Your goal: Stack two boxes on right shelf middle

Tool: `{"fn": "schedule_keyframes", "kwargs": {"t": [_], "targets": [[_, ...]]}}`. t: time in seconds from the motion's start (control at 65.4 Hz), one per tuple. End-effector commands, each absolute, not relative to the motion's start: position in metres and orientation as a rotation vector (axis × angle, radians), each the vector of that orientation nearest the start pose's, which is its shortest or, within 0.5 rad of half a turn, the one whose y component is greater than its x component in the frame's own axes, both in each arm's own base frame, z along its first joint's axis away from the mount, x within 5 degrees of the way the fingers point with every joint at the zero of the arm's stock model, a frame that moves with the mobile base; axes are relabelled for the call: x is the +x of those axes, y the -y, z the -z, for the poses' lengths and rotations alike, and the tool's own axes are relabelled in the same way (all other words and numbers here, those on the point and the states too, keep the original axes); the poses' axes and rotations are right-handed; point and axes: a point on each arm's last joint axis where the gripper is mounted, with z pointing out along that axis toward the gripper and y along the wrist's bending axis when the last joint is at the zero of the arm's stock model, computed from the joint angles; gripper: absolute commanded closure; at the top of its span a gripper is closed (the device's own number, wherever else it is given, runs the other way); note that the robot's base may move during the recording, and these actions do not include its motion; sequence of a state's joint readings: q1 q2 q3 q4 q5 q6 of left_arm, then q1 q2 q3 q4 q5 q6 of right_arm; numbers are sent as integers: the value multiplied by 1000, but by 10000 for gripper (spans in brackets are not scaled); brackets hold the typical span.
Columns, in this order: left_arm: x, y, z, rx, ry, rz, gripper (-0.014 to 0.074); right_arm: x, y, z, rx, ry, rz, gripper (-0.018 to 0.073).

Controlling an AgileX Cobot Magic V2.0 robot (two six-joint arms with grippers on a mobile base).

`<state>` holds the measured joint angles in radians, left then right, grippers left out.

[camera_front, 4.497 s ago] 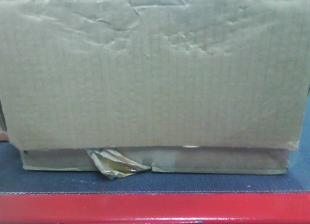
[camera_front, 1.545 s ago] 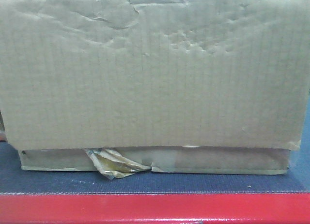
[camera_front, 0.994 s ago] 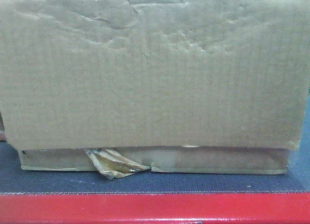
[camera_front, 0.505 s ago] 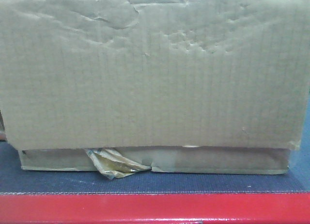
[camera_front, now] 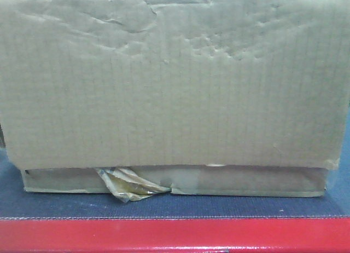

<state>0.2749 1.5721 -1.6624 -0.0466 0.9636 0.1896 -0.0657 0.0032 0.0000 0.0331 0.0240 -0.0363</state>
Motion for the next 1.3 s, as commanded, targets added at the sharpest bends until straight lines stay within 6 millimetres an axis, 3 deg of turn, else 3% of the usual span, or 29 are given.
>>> {"fn": "schedule_keyframes", "kwargs": {"t": [0.0, 0.122, 0.275, 0.382, 0.551, 0.688, 0.841, 1.117, 1.285], "targets": [[323, -88, -456, -147, -2210, -187, 707, 56, 4, -213, 44, -1490, 68, 724], [310, -75, -503, -191, -2086, -122, 707, 56, 4, -213, 44, -1490, 68, 724], [292, -35, -544, -204, -1998, -24, 707, 56, 4, -213, 44, -1490, 68, 724], [283, -3, -555, -192, -1990, -17, 707, 56, 4, -213, 44, -1490, 68, 724], [280, 53, -551, -232, -1991, 15, 707, 56, 4, -213, 44, -1490, 68, 724], [285, 98, -534, -150, -2057, 106, 707, 56, 4, -213, 44, -1490, 68, 724], [304, 135, -495, -91, -2189, 125, 707, 56, 4, -213, 44, -1490, 68, 724], [343, 167, -416, -51, -2441, 98, 707, 56, 4, -213, 44, -1490, 68, 724], [358, 177, -379, -41, -2544, 67, 707, 56, 4, -213, 44, -1490, 68, 724]]}}
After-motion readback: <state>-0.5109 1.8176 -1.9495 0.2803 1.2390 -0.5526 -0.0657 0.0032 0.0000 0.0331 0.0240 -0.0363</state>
